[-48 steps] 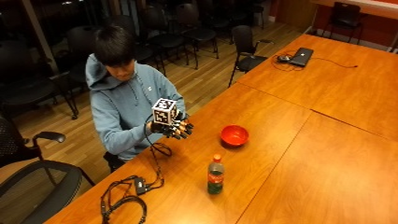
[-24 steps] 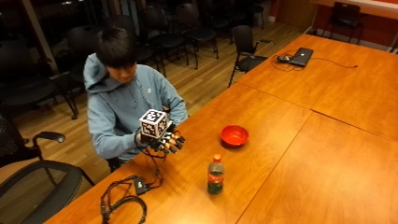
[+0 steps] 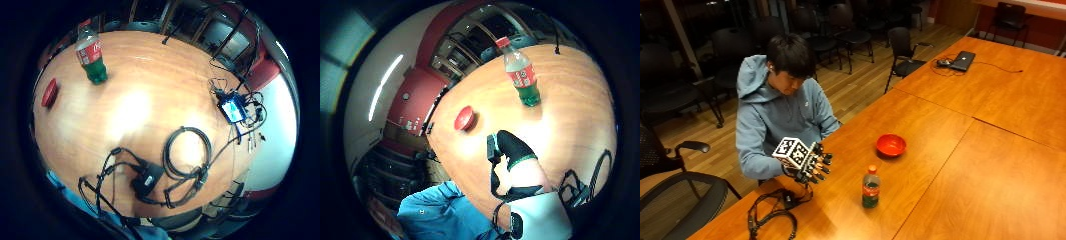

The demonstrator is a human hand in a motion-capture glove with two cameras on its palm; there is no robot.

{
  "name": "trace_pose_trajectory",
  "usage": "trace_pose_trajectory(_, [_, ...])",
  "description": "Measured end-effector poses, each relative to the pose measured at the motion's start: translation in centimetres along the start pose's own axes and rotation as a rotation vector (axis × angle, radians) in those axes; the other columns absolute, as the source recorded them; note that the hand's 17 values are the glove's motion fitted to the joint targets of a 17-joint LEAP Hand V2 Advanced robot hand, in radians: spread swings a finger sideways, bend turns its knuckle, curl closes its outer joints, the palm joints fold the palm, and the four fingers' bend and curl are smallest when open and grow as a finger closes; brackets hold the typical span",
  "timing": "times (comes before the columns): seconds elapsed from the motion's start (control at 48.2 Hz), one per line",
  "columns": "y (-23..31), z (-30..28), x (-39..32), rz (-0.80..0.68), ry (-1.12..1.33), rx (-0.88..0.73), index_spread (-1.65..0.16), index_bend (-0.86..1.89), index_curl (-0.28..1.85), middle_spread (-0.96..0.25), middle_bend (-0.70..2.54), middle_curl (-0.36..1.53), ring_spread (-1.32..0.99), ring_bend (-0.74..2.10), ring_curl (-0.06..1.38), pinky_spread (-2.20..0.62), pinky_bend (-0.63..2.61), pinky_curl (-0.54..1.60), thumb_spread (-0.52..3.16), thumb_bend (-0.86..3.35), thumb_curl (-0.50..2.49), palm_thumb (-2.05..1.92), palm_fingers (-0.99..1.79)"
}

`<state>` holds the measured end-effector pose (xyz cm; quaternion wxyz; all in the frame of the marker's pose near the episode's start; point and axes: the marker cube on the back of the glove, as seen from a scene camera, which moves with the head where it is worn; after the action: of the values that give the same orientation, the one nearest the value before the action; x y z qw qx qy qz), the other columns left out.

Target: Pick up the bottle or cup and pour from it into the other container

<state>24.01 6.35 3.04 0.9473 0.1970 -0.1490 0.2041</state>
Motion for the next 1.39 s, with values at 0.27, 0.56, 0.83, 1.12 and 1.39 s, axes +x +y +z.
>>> trace_pose_trajectory(0.27, [-4.5, 1.8, 3.3, 0.038, -0.181, 0.105, -0.27, 0.12, 0.2, 0.09, 0.19, 0.32, 0.16, 0.45, 0.29, 0.23, 0.62, 0.28, 0.99, -0.02, 0.38, 0.57, 0.06])
trace_pose_trajectory(0.56, [-7.3, 4.2, 4.8, 0.057, -0.323, 0.194, -0.26, 0.12, 0.19, 0.12, 0.2, 0.32, 0.16, 0.48, 0.3, 0.23, 0.67, 0.29, 0.96, -0.03, 0.38, 0.58, 0.01])
trace_pose_trajectory(0.83, [-8.8, 5.1, 5.7, 0.086, -0.394, 0.185, -0.25, 0.12, 0.18, 0.12, 0.21, 0.33, 0.16, 0.5, 0.3, 0.24, 0.69, 0.29, 0.95, -0.03, 0.38, 0.58, 0.0])
trace_pose_trajectory(1.12, [-10.2, 7.5, 5.2, 0.116, -0.513, 0.177, -0.25, 0.13, 0.19, 0.14, 0.2, 0.33, 0.17, 0.5, 0.29, 0.23, 0.71, 0.29, 0.94, -0.03, 0.38, 0.56, -0.02])
trace_pose_trajectory(1.39, [-12.1, 11.5, 2.4, 0.071, -0.692, 0.093, -0.27, 0.12, 0.18, 0.14, 0.19, 0.32, 0.17, 0.49, 0.29, 0.24, 0.72, 0.29, 0.92, -0.03, 0.37, 0.55, -0.04])
